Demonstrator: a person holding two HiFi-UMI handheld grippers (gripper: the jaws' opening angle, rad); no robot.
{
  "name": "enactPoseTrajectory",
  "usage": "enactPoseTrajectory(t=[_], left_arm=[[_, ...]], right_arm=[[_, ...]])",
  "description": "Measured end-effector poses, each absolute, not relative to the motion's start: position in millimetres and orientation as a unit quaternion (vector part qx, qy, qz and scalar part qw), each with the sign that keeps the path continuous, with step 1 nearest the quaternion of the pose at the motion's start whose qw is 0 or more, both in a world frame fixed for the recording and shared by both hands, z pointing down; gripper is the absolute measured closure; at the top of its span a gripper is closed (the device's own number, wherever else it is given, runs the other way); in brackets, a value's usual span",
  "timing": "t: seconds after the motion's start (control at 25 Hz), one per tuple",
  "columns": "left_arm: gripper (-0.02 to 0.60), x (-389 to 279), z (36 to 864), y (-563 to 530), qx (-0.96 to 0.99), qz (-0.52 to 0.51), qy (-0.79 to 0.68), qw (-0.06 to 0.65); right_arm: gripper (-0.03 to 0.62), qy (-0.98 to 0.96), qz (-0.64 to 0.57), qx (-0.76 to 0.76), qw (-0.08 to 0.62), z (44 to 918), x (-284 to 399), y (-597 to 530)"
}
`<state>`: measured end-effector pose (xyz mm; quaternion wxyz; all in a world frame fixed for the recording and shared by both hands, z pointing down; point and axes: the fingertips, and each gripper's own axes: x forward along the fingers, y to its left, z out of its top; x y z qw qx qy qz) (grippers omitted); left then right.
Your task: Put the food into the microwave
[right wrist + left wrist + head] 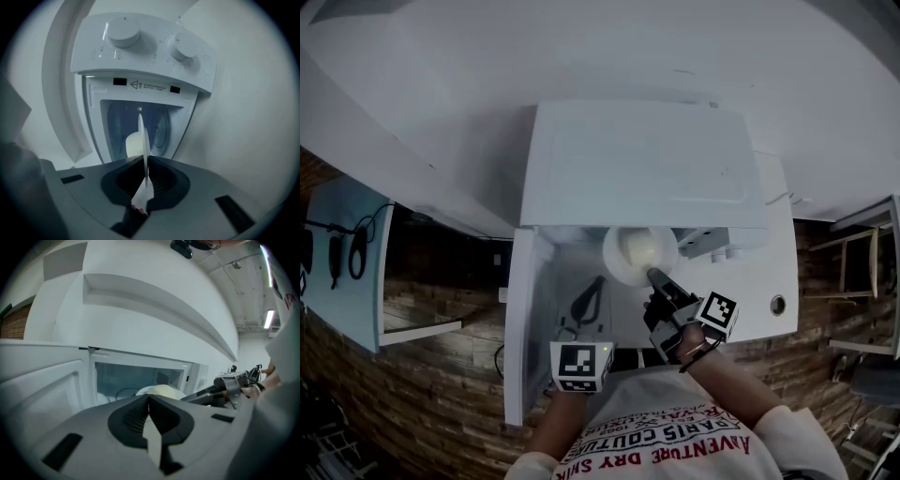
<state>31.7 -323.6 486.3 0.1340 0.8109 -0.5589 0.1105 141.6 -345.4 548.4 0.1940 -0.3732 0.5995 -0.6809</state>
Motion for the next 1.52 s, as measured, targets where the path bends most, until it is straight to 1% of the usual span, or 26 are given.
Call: enactPoseTrajectory(t=[0.52,0.76,1.16,1.32,1.52], left_arm=[[0.575,27.0,510.8,-342.5,0.815,0.132,-0.547,0.14],[0.575,20.8,517.0,-351.0,0.815,0.134,-0.545,0.142],[0.575,25.2,520.4,-352.1,0.821,0.124,-0.535,0.155],[0.575,22.7,516.7,-354.4,0.821,0.131,-0.537,0.14],[0.575,23.4,514.5,-353.3,0.825,0.135,-0.533,0.131]], right_arm=[[0.566,0.564,-0.692,-0.396,0.215,589.9,120.8,-408.3],[0.56,0.583,-0.66,-0.409,0.237,594.0,114.8,-432.4],[0.556,0.583,-0.649,-0.428,0.234,600.3,105.9,-453.6],[0.556,0.595,-0.639,-0.436,0.22,598.5,104.2,-457.5],[0.554,0.621,-0.612,-0.457,0.174,596.7,102.7,-456.2]])
